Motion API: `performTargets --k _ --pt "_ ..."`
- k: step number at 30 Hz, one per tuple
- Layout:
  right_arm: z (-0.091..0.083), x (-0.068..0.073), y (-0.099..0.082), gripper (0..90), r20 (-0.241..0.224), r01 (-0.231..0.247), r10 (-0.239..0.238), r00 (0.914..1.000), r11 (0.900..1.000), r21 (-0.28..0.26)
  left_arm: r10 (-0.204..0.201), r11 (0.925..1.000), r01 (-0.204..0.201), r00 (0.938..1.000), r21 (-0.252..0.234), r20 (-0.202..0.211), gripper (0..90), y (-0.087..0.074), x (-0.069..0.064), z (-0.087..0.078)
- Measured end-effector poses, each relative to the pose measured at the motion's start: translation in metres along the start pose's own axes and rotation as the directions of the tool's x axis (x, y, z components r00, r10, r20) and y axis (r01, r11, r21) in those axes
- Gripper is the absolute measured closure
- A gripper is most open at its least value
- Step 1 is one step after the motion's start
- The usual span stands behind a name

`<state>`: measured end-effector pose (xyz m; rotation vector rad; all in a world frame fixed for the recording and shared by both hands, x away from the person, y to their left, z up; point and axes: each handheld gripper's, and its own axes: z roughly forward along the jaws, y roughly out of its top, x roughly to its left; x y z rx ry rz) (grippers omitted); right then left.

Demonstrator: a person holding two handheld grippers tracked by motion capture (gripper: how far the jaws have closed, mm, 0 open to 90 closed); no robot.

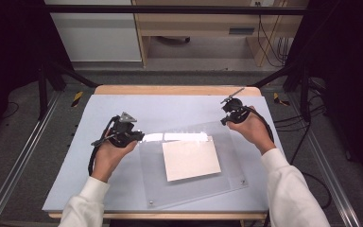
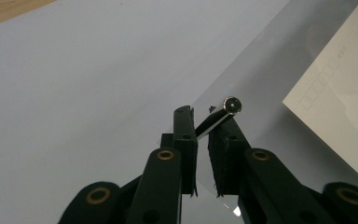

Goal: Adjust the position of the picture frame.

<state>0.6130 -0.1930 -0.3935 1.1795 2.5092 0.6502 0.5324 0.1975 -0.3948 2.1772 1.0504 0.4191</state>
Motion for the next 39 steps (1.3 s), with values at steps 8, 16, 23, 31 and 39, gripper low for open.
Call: performTargets --k 8,16,23,31,39 --pt "-0.009 0.017 0.0 85.5 0.014 0.004 -0.004 0.9999 1.0 0.002 -0.01 0.9999 0.01 0.9992 0.009 0.038 80.1 0.004 0.023 -0.006" --pt "-0.008 0.036 -0.005 85.4 0.027 0.002 -0.002 0.9996 0.9998 0.021 0.027 0.9989 -0.029 0.9982 0.037 0.053 80.5 0.001 0.035 -0.008" --pt "-0.014 0.048 -0.008 85.4 0.039 0.016 -0.017 0.9991 0.9987 0.049 0.031 0.9984 -0.034 0.9973 0.045 0.067 81.0 -0.004 0.04 -0.003" --pt "-0.008 0.055 -0.02 85.4 0.019 0.018 -0.019 0.9996 0.9978 0.064 0.031 0.9972 -0.036 0.9967 0.065 0.075 81.8 -0.013 0.04 0.004" --pt "0.001 0.055 -0.029 85.5 0.0 -0.001 0.001 1.0 0.9975 0.071 0.039 0.9954 -0.044 0.9975 0.085 0.059 83.0 -0.017 0.037 0.014"
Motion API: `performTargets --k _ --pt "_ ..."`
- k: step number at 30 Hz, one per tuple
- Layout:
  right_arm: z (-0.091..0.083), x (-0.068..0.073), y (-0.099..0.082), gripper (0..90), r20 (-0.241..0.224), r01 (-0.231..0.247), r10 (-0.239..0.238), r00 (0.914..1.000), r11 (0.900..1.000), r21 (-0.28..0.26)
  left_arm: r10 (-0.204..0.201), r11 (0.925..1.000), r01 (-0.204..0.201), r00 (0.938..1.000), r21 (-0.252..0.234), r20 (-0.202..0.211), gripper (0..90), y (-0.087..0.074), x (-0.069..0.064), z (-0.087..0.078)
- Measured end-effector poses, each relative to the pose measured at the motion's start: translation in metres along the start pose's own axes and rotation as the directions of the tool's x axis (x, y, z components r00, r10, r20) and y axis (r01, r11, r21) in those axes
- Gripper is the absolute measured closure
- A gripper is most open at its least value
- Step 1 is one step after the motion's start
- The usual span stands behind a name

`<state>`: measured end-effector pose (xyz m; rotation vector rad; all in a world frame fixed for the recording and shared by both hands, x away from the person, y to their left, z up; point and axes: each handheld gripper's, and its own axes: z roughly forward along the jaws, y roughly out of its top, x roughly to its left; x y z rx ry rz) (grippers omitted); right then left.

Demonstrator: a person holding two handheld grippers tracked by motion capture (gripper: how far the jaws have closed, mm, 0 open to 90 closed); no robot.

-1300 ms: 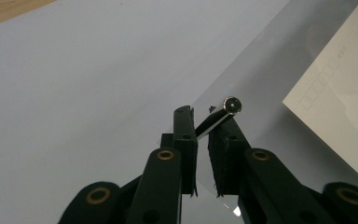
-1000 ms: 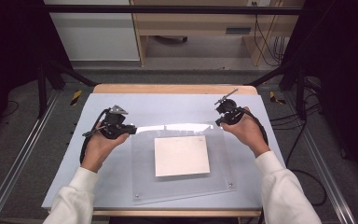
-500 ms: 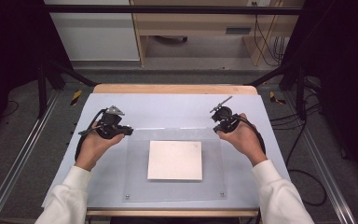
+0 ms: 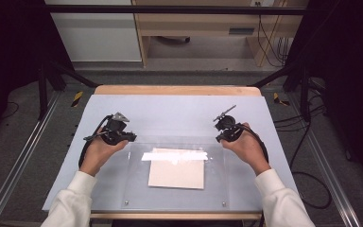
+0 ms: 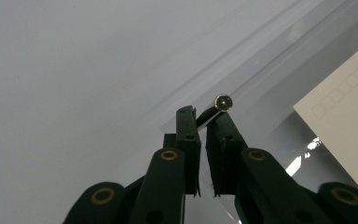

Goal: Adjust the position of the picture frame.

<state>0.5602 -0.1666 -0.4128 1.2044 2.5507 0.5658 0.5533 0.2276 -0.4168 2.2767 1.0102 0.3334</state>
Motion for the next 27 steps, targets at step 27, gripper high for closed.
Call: performTargets --k 27 --pt "0.021 0.0 -0.004 85.4 -0.035 -0.026 0.025 0.9991 0.9995 -0.018 -0.018 0.9997 0.018 0.9996 0.015 -0.02 84.1 -0.016 -0.002 0.011"
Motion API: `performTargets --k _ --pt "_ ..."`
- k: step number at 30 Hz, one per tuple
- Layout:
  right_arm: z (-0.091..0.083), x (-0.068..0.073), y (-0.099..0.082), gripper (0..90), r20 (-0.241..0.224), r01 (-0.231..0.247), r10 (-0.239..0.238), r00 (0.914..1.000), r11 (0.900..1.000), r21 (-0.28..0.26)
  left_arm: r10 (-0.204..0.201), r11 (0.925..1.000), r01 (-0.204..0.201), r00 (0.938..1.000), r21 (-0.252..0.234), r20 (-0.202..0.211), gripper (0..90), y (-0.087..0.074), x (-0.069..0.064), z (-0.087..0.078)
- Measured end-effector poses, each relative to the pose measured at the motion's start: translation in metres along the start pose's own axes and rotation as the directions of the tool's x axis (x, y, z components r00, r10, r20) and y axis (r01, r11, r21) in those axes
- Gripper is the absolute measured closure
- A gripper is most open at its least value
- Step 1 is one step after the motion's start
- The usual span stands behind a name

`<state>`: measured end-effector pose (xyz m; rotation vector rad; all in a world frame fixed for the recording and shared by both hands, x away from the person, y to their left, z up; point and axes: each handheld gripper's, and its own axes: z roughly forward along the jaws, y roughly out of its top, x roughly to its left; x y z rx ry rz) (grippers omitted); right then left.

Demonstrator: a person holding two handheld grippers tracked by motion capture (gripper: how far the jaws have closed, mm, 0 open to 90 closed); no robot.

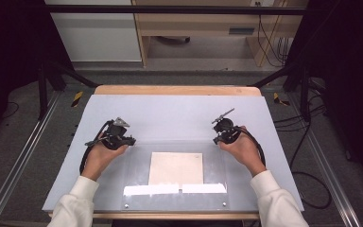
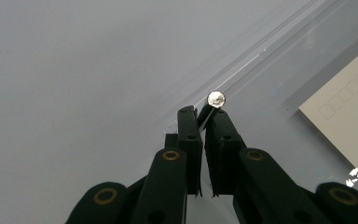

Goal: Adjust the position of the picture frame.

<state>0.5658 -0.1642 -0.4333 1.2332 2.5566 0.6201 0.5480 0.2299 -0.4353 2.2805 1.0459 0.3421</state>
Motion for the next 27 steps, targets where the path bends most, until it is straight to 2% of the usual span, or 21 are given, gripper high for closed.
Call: performTargets --k 3,12,17,22,26,27 --pt "0.001 -0.001 0.001 85.4 -0.001 0.006 -0.006 1.0 1.0 -0.007 -0.014 0.9999 0.014 0.9999 -0.009 0.001 84.0 -0.001 0.001 0.001" --pt "0.006 -0.001 -0.006 85.4 -0.006 -0.025 0.025 0.9997 0.9994 -0.024 -0.02 0.9994 0.02 0.9998 -0.027 -0.003 84.2 -0.004 -0.001 0.009" --pt "0.008 -0.004 -0.013 85.4 -0.008 -0.045 0.044 0.999 0.9985 -0.033 -0.022 0.9996 0.022 0.9997 -0.02 -0.005 84.3 -0.002 -0.003 0.013" --pt "0.008 -0.005 -0.012 85.4 -0.013 -0.047 0.047 0.9988 0.9981 -0.039 -0.027 0.9994 0.026 0.9995 -0.021 -0.016 84.4 -0.002 -0.003 0.013" --pt "0.009 -0.005 -0.01 85.3 -0.011 -0.044 0.043 0.999 0.9984 -0.036 -0.025 0.9995 0.025 0.9995 -0.021 -0.019 84.4 -0.002 -0.004 0.013" --pt "0.009 -0.005 -0.011 85.2 -0.012 -0.044 0.043 0.999 0.9983 -0.038 -0.004 1.0 0.004 0.9998 -0.004 -0.02 84.3 -0.002 -0.003 0.012"
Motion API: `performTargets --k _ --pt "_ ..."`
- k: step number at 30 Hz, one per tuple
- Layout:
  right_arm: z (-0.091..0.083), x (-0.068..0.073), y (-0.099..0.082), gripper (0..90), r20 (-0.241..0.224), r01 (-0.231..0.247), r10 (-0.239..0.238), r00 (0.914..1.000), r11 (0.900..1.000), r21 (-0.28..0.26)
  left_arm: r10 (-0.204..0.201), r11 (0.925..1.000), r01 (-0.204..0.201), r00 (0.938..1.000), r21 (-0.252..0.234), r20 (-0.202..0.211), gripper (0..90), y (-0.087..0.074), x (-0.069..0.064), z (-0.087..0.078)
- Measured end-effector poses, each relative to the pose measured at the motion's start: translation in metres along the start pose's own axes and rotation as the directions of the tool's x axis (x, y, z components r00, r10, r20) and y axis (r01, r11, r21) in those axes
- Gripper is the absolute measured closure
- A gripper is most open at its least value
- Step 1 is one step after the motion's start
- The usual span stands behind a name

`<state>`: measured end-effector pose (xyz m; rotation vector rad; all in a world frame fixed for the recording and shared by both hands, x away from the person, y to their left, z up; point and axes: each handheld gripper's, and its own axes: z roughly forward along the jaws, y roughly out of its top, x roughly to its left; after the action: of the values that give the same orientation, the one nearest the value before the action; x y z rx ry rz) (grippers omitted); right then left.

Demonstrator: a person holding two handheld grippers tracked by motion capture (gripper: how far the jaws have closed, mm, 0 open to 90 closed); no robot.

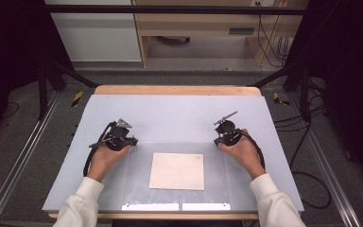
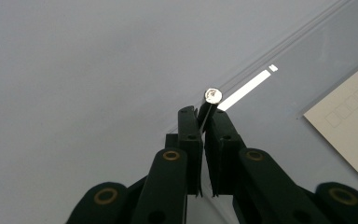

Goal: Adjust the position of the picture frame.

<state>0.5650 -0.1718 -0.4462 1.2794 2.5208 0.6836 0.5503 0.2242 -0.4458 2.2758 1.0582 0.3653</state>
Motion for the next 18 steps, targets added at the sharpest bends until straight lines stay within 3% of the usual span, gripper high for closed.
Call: performTargets --k 2,3,5,6,8,13,15,16,18 --pt "-0.001 -0.001 -0.001 84.4 -0.007 -0.005 0.005 1.0 0.9999 -0.009 -0.011 0.9994 0.011 0.9999 -0.032 -0.003 83.4 -0.001 -0.002 -0.001" --pt "-0.004 -0.001 -0.002 81.9 -0.003 -0.007 0.007 1.0 0.9995 -0.03 0.002 0.9987 -0.003 0.9998 -0.051 -0.018 79.7 0.0 -0.003 -0.004" --pt "-0.016 -0.001 -0.003 75.5 -0.001 -0.008 0.008 1.0 0.9946 -0.103 -0.001 0.9938 -0.006 0.9984 -0.111 -0.057 69.6 0.0 -0.006 -0.01" --pt "-0.023 0.0 -0.003 72.2 0.002 -0.009 0.009 1.0 0.9896 -0.144 0.019 0.994 -0.026 0.9972 -0.106 -0.072 65.5 0.0 -0.006 -0.013" --pt "-0.032 0.001 -0.005 69.5 0.037 0.006 0.002 0.9993 0.9773 -0.212 0.009 0.9887 -0.027 0.9933 -0.148 -0.115 61.0 0.0 -0.011 -0.017" --pt "-0.036 0.008 -0.014 70.9 0.107 -0.002 0.035 0.9936 0.957 -0.29 -0.038 0.9779 0.007 0.9891 -0.209 -0.142 62.6 -0.003 -0.024 -0.019" --pt "-0.034 0.009 -0.016 72.6 0.118 -0.013 0.05 0.9918 0.9539 -0.3 -0.042 0.9763 0.005 0.9853 -0.217 -0.166 63.9 -0.002 -0.029 -0.019" --pt "-0.033 0.01 -0.017 74.3 0.117 -0.017 0.055 0.9917 0.9527 -0.304 -0.07 0.9677 0.025 0.9828 -0.251 -0.171 65.8 -0.002 -0.031 -0.018" --pt "-0.032 0.011 -0.017 79.6 0.104 -0.021 0.057 0.993 0.9488 -0.315 -0.08 0.9663 0.029 0.9783 -0.256 -0.191 69.1 0.0 -0.032 -0.018"
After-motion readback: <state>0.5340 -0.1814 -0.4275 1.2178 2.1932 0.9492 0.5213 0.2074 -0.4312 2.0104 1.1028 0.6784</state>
